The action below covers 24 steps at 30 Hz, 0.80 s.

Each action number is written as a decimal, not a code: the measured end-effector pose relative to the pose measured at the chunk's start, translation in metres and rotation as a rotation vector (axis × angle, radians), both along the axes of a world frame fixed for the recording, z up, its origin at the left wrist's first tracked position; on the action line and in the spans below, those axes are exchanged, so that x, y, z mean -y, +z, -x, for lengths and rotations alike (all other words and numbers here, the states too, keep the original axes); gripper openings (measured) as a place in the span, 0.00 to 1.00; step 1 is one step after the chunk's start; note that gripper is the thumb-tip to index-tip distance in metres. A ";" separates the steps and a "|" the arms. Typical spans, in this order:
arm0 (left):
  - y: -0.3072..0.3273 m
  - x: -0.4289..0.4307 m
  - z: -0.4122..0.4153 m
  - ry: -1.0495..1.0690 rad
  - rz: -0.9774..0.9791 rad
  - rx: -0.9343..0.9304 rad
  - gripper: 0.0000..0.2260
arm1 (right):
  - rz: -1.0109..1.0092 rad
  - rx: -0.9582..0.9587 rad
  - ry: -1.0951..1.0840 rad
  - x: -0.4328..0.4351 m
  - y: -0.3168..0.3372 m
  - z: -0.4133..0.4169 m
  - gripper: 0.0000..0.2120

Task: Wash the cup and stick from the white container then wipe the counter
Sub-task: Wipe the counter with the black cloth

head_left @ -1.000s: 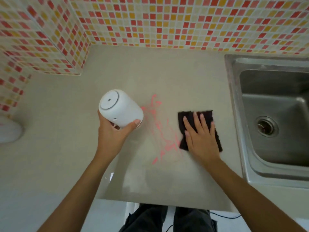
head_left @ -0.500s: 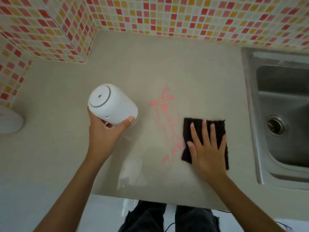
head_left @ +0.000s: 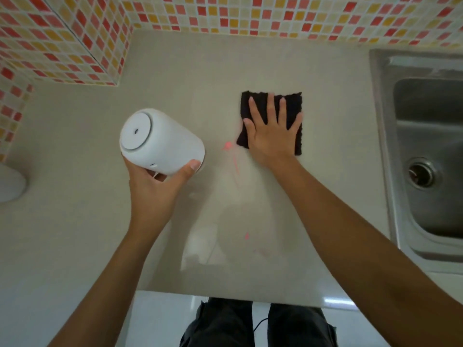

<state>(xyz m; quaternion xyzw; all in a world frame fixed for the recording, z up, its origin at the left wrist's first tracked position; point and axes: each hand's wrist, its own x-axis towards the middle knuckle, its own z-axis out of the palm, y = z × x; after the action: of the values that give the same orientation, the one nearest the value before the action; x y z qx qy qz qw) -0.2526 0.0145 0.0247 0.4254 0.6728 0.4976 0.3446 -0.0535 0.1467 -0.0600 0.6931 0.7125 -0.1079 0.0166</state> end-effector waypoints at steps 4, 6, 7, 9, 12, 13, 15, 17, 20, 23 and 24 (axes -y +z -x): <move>0.004 -0.009 0.002 -0.007 0.007 -0.012 0.40 | -0.044 -0.002 -0.001 0.084 -0.001 -0.015 0.26; 0.005 -0.014 -0.001 -0.004 0.006 0.008 0.40 | -0.059 0.002 0.028 0.150 0.002 -0.020 0.26; 0.005 -0.017 -0.003 -0.003 0.001 0.018 0.39 | -0.052 0.015 0.063 0.179 0.005 -0.022 0.26; 0.005 -0.021 -0.007 -0.011 -0.009 0.039 0.39 | -0.025 0.065 0.145 0.209 0.011 -0.028 0.28; 0.006 -0.023 -0.009 -0.012 -0.009 0.056 0.40 | -0.047 0.079 0.296 0.185 0.015 -0.032 0.29; 0.006 -0.022 -0.009 -0.009 -0.012 0.053 0.40 | -0.056 0.064 0.357 0.169 0.015 -0.028 0.29; 0.007 -0.021 -0.006 0.000 -0.022 0.040 0.40 | -0.068 0.039 0.407 0.125 0.010 -0.015 0.28; 0.006 -0.018 -0.003 0.017 -0.025 0.035 0.39 | -0.101 0.025 0.312 0.064 0.004 -0.001 0.29; 0.003 -0.012 0.005 0.038 -0.031 0.002 0.39 | -0.061 -0.027 0.045 -0.029 0.002 0.020 0.29; -0.001 -0.009 0.014 0.059 -0.051 -0.032 0.40 | -0.023 -0.035 -0.066 -0.070 0.001 0.036 0.28; -0.002 -0.010 0.015 0.057 -0.057 -0.037 0.40 | -0.029 -0.032 -0.045 -0.069 0.001 0.037 0.28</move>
<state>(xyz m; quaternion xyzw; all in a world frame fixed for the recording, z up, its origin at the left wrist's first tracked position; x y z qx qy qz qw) -0.2672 0.0244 0.0225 0.4247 0.6764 0.5185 0.3054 -0.0909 0.2159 -0.0589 0.7075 0.6982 -0.1090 -0.0070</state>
